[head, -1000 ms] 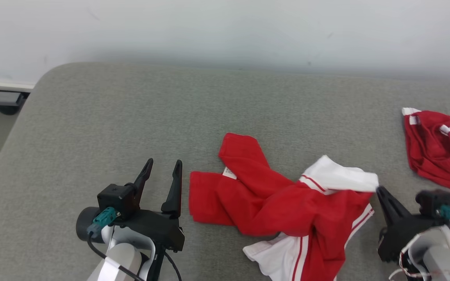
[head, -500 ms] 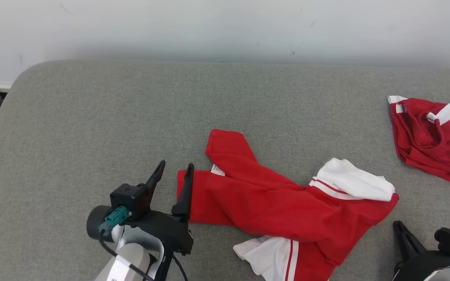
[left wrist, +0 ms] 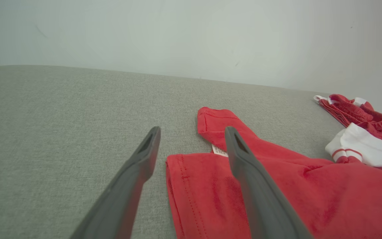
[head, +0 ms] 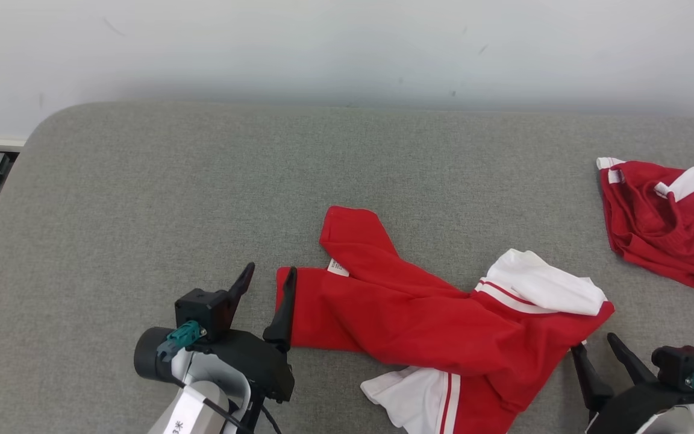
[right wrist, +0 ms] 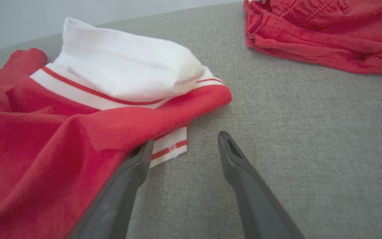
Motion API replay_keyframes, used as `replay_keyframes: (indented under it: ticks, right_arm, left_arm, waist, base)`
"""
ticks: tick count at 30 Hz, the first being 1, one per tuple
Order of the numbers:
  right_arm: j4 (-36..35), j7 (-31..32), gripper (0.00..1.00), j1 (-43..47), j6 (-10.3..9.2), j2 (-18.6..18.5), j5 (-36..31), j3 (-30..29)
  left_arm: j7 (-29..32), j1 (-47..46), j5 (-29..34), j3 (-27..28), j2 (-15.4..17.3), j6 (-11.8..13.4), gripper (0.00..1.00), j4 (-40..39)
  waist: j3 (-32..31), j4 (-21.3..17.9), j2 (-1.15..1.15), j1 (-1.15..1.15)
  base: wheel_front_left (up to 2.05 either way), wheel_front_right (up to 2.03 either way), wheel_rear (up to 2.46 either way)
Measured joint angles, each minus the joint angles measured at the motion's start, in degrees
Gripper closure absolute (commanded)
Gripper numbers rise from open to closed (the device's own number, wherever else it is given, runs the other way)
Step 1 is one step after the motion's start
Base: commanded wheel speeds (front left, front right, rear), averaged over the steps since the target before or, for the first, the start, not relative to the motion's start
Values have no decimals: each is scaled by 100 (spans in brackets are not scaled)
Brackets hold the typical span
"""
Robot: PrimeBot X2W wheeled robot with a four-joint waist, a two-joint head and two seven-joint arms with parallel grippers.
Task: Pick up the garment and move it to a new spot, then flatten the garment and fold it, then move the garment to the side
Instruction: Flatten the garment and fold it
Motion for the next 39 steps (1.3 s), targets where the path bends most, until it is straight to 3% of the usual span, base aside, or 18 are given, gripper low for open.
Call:
replay_keyframes:
  ticks: [12, 19, 25, 34, 39]
  right_arm:
    - [-476, -2, 0, -329, -10, 12, -157, 78]
    - [-738, -2, 0, -306, -170, -301, -277, -2]
    - [-1039, 15, 0, -316, -212, -328, -377, 58]
    - [-1128, 465, 0, -501, -307, -289, -464, 244]
    - [-1121, 686, 0, -721, -357, -258, -472, 303]
  left_arm:
    - [60, 82, 0, -118, -19, -91, 0, 140]
    - [59, 76, -2, -73, -22, -90, 0, 201]
    - [44, 75, -54, -35, 9, -94, 0, 342]
    - [394, -300, -54, -215, 4, -401, 0, 723]
    - [581, -576, -54, -181, 102, -448, 0, 1026]
  waist:
    - [106, -71, 0, 0]
    - [104, -73, 0, 0]
    - [72, -160, 0, 0]
    - [174, -182, 0, 0]
    - [294, -216, 0, 0]
  base:
    - [0, 0, 0]
    - [0, 0, 0]
    - [0, 0, 0]
    - [0, 0, 0]
    - [0, 0, 0]
